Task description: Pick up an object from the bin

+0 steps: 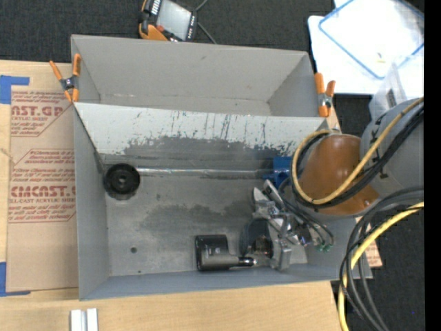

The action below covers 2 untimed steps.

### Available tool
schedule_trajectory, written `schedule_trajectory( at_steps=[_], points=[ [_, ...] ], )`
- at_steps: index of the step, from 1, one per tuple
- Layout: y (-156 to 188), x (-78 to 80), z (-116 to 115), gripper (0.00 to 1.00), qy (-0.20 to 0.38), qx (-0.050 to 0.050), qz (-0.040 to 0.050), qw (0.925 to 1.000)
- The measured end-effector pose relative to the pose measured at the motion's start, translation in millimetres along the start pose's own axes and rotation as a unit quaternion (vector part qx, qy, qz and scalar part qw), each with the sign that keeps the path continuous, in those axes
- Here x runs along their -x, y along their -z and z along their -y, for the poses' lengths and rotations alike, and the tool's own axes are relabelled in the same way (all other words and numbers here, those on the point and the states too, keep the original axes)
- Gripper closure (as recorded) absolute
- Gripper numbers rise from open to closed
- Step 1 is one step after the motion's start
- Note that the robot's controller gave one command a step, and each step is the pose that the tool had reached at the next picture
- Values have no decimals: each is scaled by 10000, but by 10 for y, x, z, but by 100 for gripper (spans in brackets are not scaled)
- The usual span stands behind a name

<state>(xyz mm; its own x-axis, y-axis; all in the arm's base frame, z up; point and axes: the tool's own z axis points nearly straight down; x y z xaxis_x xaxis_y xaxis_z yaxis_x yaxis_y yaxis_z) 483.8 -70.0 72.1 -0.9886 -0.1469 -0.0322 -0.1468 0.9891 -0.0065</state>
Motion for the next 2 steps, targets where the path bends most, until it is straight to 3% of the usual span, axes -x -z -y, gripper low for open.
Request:
schedule_trajectory(
  at_steps=[1, 2],
  points=[
    [-2, 26, -183, 100, -325, 16, -87, 9994],
    [1, 26, -183, 100, -325, 15, -86, 9994]
  ],
)
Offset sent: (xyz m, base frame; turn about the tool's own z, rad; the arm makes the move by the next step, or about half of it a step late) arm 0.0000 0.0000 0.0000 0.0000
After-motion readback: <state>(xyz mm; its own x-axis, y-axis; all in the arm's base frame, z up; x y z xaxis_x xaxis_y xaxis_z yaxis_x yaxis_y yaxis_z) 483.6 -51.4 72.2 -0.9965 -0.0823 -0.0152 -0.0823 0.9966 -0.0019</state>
